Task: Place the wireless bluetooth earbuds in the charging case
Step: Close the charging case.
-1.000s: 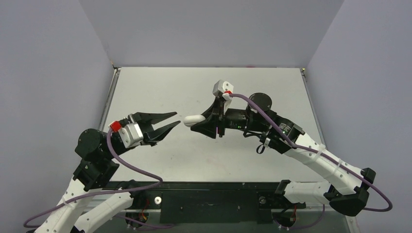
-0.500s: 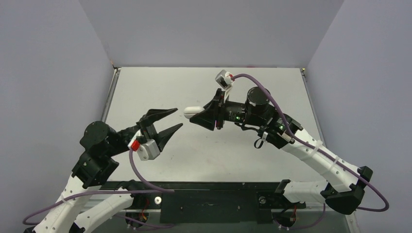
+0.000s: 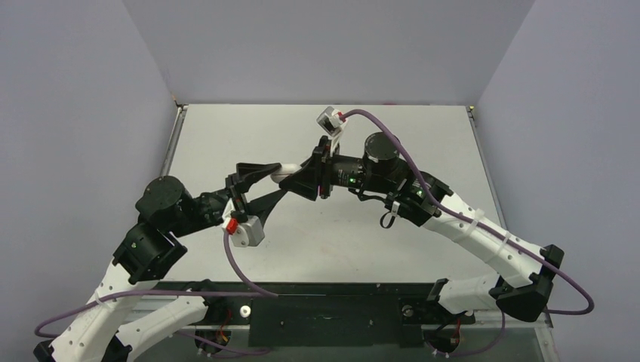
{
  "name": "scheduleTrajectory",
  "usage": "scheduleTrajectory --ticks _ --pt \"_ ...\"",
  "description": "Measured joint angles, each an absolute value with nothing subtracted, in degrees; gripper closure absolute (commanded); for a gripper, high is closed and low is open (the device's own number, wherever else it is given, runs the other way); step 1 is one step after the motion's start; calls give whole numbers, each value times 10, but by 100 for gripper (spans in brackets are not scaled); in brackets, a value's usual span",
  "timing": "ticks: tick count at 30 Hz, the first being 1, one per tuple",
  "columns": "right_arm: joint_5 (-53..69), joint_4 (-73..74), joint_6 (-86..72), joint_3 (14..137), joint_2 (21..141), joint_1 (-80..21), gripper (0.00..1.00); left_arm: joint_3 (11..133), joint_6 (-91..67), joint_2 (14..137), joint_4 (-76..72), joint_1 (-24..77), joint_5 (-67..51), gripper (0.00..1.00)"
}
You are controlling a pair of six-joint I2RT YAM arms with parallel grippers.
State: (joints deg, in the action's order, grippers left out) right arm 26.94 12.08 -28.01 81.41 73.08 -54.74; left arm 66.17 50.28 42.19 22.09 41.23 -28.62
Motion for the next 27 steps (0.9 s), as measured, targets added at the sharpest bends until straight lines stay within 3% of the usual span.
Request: scheduleTrajectory --ticks 13,15,17,21,23,27 --pt "277 111 -283 834 754 -563 100 671 567 435 244 417 -239 45" --pt "277 110 -281 834 754 -563 100 671 573 434 244 417 -238 51" --pt "276 107 -280 834 754 -564 100 669 575 431 242 418 -238 70" --pt "274 98 -281 835 754 -566 100 647 586 411 225 419 -242 91" --pt "276 99 -278 836 754 -570 100 634 589 399 211 419 -246 99" --pt "281 99 -275 836 755 -571 100 625 587 391 202 419 -249 100"
